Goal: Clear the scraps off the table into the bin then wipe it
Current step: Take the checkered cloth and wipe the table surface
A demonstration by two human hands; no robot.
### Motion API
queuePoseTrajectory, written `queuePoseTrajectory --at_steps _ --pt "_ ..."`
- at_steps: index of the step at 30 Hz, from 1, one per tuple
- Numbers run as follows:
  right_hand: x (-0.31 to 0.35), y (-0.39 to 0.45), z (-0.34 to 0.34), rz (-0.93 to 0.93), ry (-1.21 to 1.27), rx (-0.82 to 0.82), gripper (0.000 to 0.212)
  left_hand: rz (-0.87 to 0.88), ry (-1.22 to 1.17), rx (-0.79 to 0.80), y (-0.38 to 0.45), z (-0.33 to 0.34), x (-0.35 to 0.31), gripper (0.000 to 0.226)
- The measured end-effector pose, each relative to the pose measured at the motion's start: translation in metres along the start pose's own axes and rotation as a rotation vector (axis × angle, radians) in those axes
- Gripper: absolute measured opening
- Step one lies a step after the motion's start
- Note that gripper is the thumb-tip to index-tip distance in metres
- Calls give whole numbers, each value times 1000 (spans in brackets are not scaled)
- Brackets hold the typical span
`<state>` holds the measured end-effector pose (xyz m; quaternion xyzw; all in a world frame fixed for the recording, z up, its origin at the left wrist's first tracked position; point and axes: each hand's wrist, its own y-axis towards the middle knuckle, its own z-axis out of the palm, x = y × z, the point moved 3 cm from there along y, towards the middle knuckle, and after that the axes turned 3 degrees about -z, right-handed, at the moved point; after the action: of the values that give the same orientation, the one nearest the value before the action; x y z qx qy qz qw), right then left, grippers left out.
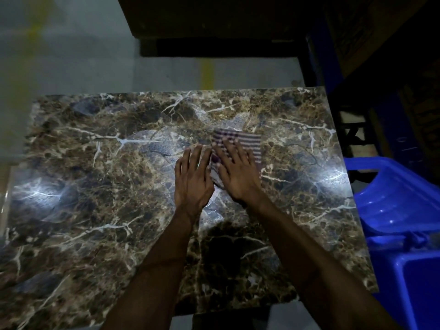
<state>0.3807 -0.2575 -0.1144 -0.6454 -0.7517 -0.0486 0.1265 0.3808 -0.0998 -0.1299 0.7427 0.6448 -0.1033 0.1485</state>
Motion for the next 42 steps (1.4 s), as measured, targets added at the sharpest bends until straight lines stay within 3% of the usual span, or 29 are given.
queuePoseTrajectory --at_steps 5,10,13,17,20,24,28,35,42 --pt "-18 -46 4 -130 -5 69 56 -15 -8 27 -1 0 1 52" --pt "-38 -9 -11 60 36 2 55 -21 -24 42 -1 0 0 52" --pt "-18 18 -11 79 46 -15 57 -31 -28 40 -2 0 0 52" --pt "5 -11 1 -62 1 22 58 -22 -67 54 -1 -2 -1 54" --pt "-15 -48 1 -109 6 62 57 -44 -73 65 -1 -2 -2 51" --pt "-48 -37 -12 12 15 47 56 26 -47 34 17 -15 0 43" --pt "-40 22 -17 102 42 -36 56 127 -43 27 53 -20 9 40" --pt "-24 -9 2 -161 -43 74 56 37 -95 84 84 -1 19 51" --pt "-56 48 -22 111 29 -27 57 -53 -34 67 83 0 15 60"
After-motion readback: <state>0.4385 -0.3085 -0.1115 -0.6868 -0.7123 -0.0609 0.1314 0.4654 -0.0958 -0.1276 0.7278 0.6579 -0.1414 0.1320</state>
